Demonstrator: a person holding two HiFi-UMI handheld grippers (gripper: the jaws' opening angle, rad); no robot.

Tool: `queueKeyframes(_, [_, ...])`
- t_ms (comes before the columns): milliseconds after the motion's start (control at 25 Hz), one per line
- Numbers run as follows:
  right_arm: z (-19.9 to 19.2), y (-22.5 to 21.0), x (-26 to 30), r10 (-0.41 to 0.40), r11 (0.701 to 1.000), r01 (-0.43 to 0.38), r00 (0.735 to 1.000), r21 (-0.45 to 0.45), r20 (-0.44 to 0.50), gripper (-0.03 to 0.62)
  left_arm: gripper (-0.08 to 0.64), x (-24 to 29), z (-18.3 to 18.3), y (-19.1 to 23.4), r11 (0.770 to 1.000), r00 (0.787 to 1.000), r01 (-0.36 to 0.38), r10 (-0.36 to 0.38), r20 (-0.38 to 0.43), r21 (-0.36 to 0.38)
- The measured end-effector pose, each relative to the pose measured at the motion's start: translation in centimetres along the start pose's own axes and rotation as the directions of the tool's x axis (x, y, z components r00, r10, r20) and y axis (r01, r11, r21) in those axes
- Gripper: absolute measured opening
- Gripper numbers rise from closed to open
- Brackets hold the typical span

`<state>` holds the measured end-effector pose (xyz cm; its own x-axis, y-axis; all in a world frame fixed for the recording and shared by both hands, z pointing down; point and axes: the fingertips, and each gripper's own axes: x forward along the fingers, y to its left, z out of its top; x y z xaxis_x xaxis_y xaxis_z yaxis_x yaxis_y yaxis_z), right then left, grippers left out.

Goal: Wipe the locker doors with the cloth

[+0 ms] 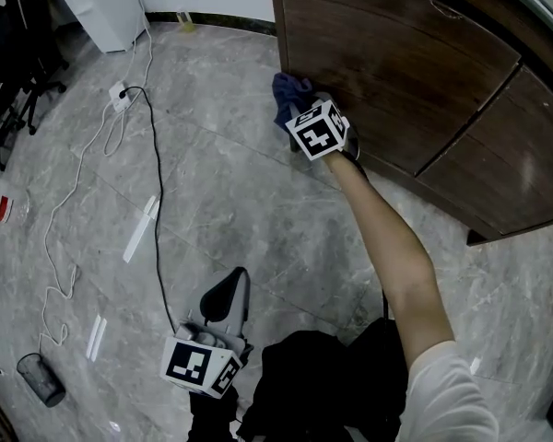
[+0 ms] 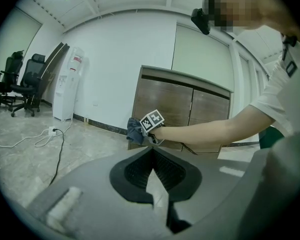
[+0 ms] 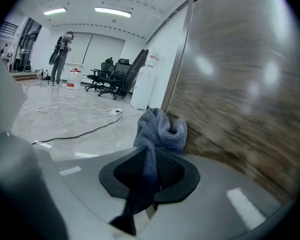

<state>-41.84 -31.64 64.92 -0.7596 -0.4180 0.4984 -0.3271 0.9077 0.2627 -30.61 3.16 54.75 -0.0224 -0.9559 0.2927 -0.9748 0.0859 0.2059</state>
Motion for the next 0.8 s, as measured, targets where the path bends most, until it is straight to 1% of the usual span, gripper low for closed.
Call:
queueKeyframes(200, [-1.5, 0.8, 1.2, 0.019, 1.0, -0.018, 1.0, 0.013, -0.021, 0.063, 0.002, -0.2, -0.4, 0.2, 1.0, 1.0, -0.007, 0.007, -0.012, -0.007])
queueKeyframes(360, [-2.4, 1.0, 1.7, 0.056, 0.998, -0.056, 0.997, 0.003, -0.044, 0.063, 0.002, 0.0, -0.2, -0.2, 1.0, 1.0, 0.003, -0.003, -0.012, -0.007])
queueKeyframes(440, [-2.1, 1.6, 1.1, 0.094, 0.996, -0.094, 0.995, 0.005, -0.038, 0.063, 0.002, 0.0, -0.1, -0.5, 1.0, 1.0, 0.008, -0.008, -0.011, -0.005])
queueKeyframes(600, [0.0, 3.2, -1.9, 0.179, 0.983, -0.178, 0.983, -0.04, 0.026, 0.062, 0.0, 0.5, 0.3, -1.0, 1.0, 1.0, 0.021, -0.021, -0.007, 0.003])
queueKeyframes(720, [2.0, 3.2, -4.9, 0.211, 0.977, -0.208, 0.973, -0.048, 0.094, 0.063, 0.002, 1.5, 0.8, -2.2, 0.999, 0.999, 0.038, -0.038, 0.0, 0.02])
queueKeyframes(800, [2.5, 3.1, -7.4, 0.232, 0.972, -0.225, 0.964, -0.061, 0.13, 0.063, 0.002, 2.1, 1.1, -3.4, 0.998, 0.999, 0.051, -0.052, 0.005, 0.033])
